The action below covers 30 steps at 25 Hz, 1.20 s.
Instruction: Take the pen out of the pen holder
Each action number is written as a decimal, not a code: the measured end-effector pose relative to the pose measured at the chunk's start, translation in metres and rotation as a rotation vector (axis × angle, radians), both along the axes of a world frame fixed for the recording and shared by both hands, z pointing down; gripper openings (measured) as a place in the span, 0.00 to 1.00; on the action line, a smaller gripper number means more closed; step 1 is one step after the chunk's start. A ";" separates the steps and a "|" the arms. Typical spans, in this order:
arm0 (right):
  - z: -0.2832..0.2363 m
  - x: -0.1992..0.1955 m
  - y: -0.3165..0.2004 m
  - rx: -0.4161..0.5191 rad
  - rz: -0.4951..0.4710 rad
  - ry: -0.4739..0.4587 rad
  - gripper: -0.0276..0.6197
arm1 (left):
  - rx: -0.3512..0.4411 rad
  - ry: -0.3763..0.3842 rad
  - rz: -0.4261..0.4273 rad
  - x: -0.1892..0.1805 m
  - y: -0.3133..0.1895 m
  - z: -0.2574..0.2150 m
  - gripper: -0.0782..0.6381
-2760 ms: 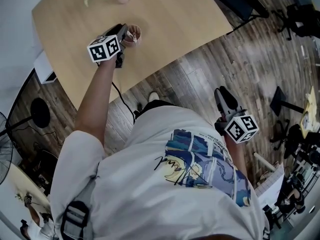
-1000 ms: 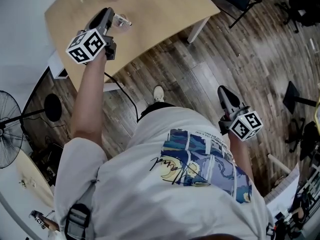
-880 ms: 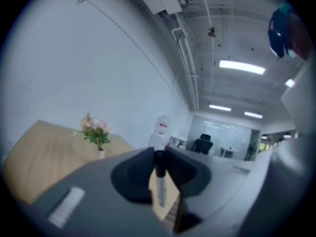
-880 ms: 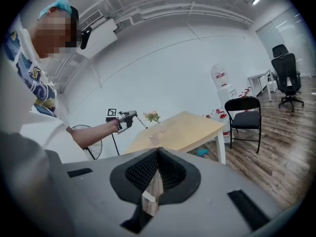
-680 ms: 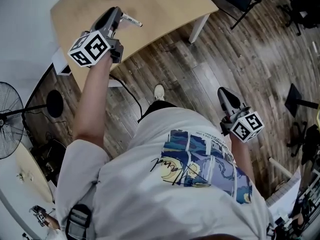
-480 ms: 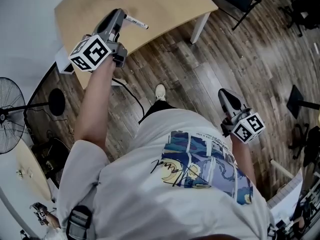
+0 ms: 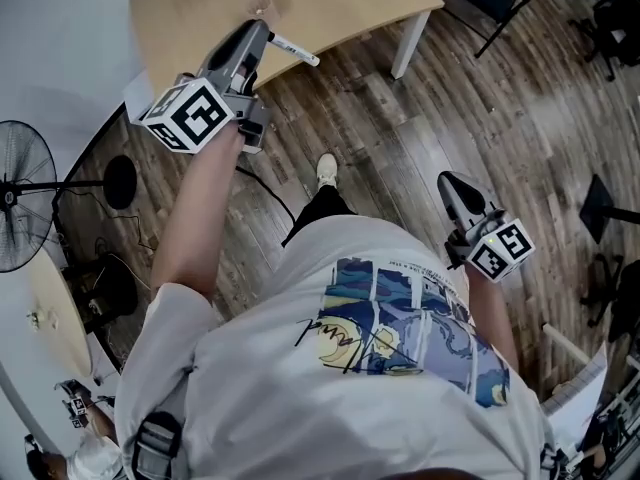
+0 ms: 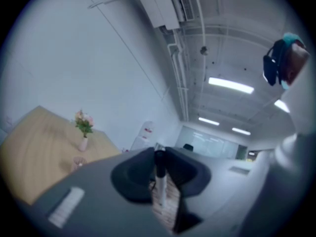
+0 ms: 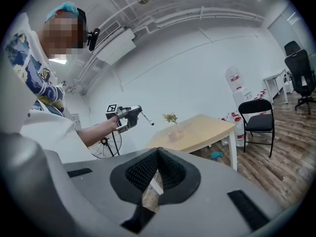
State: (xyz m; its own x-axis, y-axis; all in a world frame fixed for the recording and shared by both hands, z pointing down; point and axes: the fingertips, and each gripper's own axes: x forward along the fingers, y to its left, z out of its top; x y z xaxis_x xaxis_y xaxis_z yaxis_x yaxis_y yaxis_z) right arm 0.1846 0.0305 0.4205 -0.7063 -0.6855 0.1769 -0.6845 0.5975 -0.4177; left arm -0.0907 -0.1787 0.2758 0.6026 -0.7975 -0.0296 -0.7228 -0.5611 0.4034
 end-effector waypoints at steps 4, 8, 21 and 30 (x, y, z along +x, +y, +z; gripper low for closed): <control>0.004 -0.002 0.019 0.017 -0.025 0.012 0.05 | -0.002 0.015 0.008 0.005 0.033 0.000 0.22; 0.005 -0.001 0.026 0.012 -0.025 0.012 0.05 | -0.017 0.024 0.018 0.009 0.047 0.005 0.21; -0.012 -0.002 0.025 0.039 -0.059 0.011 0.05 | -0.026 0.053 0.023 0.016 0.062 -0.002 0.21; -0.013 -0.001 0.034 0.074 -0.081 0.017 0.05 | -0.013 0.071 0.026 0.022 0.076 -0.006 0.21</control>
State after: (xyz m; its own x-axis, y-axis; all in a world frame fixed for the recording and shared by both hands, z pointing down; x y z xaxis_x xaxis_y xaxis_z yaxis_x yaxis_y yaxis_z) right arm 0.1832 0.0644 0.4075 -0.7570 -0.6381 0.1403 -0.6396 0.6799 -0.3585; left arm -0.0687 -0.1028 0.2694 0.6197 -0.7823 -0.0625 -0.6774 -0.5734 0.4608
